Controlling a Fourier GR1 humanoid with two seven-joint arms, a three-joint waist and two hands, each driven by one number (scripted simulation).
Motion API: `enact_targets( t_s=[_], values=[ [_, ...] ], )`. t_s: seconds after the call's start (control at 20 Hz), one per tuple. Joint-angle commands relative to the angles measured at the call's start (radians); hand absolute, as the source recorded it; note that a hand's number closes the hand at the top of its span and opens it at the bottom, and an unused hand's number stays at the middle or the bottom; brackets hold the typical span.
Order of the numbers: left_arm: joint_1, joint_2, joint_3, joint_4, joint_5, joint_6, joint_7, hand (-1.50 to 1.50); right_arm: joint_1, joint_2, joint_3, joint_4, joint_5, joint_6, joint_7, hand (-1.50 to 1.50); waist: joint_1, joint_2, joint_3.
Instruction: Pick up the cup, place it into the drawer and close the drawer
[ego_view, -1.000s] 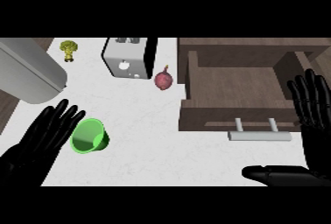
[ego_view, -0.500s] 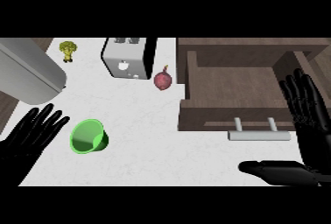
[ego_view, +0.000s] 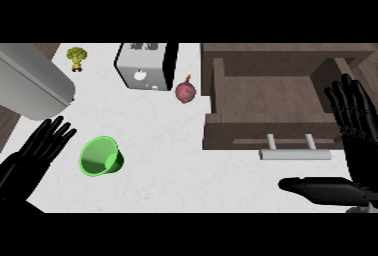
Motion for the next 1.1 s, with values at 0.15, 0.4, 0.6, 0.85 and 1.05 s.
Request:
enact_targets(
  t_s=[0.15, 0.4, 0.6, 0.85, 1.05],
  values=[
    [-0.067, -0.028, 0.01, 0.29, -0.307, 0.034, -0.271, -1.5, -0.029, -0.014, -0.024, -0.029, -0.031, 0.014, 0.063, -1.5, -0.005, 0.001, -0.001],
    [-0.148, 0.015, 0.027, 0.509, -0.363, 0.045, -0.398, -1.5, -0.006, -0.038, -0.084, -0.014, -0.087, 0.064, 0.016, -1.5, -0.003, 0.0, 0.0],
    [-0.233, 0.052, 0.024, 0.722, -0.422, 0.046, -0.53, -1.5, -0.018, 0.004, -0.03, -0.014, -0.026, 0.029, 0.027, -1.5, -0.004, 0.001, 0.0],
    [-0.364, 0.063, 0.016, 0.961, -0.468, 0.094, -0.654, -1.5, -0.059, -0.033, -0.067, -0.002, -0.071, 0.063, 0.062, -1.5, -0.011, 0.003, -0.001],
    [-0.344, 0.037, -0.01, 1.061, -0.502, 0.12, -0.794, -1.5, -0.029, 0.005, -0.023, 0.012, -0.021, 0.038, 0.02, -1.5, -0.013, 0.005, -0.002]
  ],
)
